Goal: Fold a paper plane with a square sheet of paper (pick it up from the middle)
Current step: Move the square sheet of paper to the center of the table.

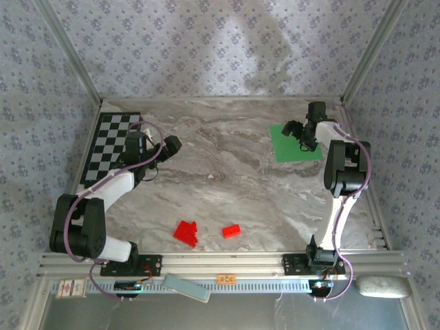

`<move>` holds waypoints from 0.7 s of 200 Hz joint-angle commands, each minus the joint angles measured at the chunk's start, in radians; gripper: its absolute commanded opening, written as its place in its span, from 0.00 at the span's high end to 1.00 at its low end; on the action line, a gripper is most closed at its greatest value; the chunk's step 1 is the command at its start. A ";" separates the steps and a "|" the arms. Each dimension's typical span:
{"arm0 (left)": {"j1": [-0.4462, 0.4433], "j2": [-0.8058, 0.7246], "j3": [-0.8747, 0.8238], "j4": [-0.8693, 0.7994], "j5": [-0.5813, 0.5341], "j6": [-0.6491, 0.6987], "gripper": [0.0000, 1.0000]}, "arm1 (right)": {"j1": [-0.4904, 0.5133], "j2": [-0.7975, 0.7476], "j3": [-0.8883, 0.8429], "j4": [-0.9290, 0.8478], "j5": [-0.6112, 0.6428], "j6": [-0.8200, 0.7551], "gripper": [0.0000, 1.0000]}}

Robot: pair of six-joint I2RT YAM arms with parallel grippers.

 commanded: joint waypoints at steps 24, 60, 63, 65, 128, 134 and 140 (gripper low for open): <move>-0.006 0.012 0.035 -0.009 0.002 -0.002 0.00 | 0.003 0.045 0.019 -0.078 0.021 0.055 0.04; -0.006 0.030 0.041 -0.021 0.002 0.003 0.00 | 0.056 0.036 -0.025 -0.091 0.023 0.093 0.05; -0.007 0.031 0.041 -0.021 0.002 0.002 0.00 | 0.063 0.034 -0.029 -0.093 0.022 0.096 0.05; -0.007 0.032 0.041 -0.021 0.002 0.002 0.00 | 0.067 0.032 -0.031 -0.094 0.022 0.099 0.05; -0.007 0.040 0.047 -0.075 -0.020 0.013 0.00 | 0.363 -0.034 -0.100 -0.084 0.115 0.233 0.06; -0.007 0.040 0.046 -0.084 -0.025 0.017 0.00 | 0.394 -0.041 -0.108 -0.078 0.124 0.261 0.06; -0.006 0.038 0.049 -0.094 -0.031 0.021 0.00 | 0.430 -0.049 -0.120 -0.066 0.129 0.286 0.06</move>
